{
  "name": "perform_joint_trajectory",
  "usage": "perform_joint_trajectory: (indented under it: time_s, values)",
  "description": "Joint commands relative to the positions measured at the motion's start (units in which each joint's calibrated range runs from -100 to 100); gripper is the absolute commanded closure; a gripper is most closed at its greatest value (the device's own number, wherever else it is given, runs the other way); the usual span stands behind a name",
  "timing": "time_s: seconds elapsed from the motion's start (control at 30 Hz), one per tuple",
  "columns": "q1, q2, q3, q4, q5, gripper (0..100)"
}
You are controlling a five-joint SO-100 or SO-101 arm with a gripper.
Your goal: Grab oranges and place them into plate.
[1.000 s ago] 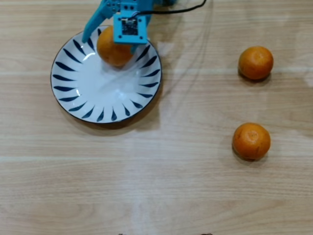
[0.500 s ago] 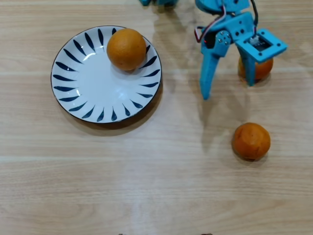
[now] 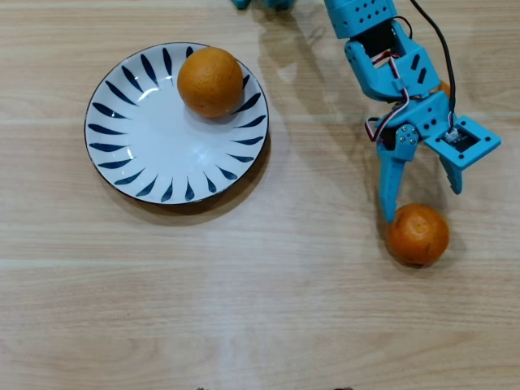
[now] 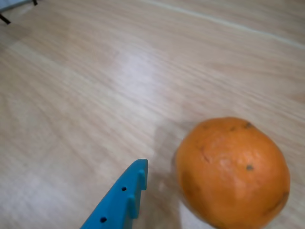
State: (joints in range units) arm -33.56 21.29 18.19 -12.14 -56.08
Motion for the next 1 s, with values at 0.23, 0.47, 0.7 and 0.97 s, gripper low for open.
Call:
perform_joint_trajectory:
  time_s: [0.23, 0.47, 0.7, 0.97]
  values:
    - [0.2, 10.7, -14.7, -1.4, -1.7, 60]
    - [1.3, 13.7, -14.9, -1.4, -2.2, 60]
    - [1.8, 13.9, -14.5, -1.3, -2.3, 61]
    - [2.3, 15.4, -15.3, -1.7, -2.3, 61]
